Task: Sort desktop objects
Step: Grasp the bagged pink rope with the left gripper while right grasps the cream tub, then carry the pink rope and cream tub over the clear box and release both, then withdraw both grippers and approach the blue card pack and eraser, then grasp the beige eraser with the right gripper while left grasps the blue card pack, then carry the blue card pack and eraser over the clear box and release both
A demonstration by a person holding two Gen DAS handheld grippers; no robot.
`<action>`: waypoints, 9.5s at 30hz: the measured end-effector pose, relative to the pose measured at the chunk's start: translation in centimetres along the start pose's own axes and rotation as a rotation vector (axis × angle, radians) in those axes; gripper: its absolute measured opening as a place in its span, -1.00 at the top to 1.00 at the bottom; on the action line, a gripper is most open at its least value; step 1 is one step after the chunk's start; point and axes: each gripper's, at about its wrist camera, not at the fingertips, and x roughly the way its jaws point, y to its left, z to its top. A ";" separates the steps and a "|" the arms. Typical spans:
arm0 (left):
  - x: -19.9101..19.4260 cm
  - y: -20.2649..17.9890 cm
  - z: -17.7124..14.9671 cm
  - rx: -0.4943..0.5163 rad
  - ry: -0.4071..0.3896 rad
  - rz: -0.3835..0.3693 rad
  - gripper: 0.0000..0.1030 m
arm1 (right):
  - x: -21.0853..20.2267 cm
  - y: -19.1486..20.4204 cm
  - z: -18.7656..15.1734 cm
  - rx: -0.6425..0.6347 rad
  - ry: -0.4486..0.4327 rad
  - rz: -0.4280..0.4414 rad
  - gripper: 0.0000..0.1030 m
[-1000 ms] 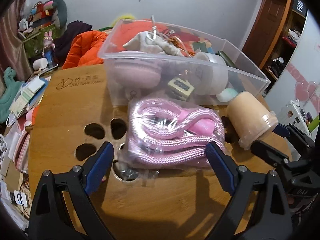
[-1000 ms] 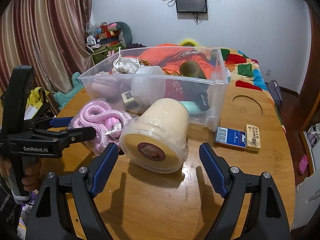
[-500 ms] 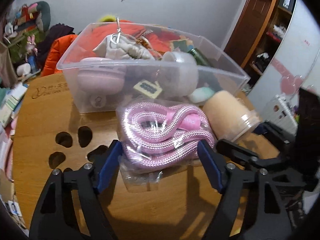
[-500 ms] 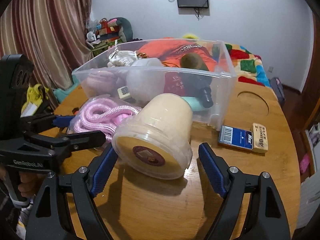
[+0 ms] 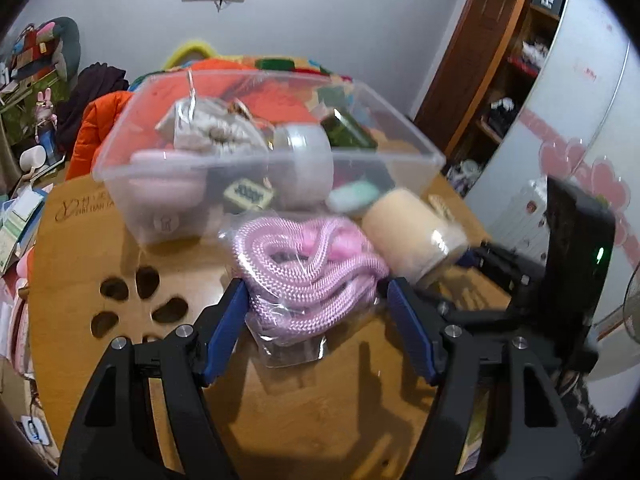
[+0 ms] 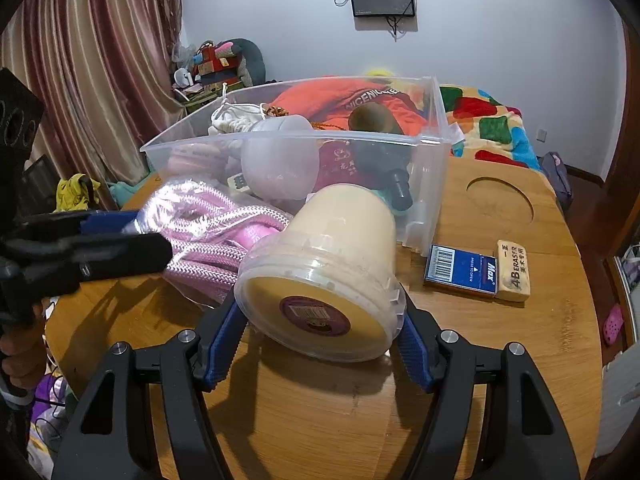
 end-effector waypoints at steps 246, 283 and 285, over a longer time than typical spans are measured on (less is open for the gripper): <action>3.1 -12.5 3.6 0.091 -0.210 0.248 0.12 | -5.8 -11.3 4.7 0.028 -0.069 0.035 0.58; 1.6 0.4 7.9 -0.040 -0.266 0.326 0.11 | 1.4 -4.8 10.1 -0.062 -0.057 0.033 0.56; 2.0 0.1 8.2 -0.023 -0.257 0.345 0.11 | 1.4 -4.7 10.2 -0.064 -0.057 0.029 0.55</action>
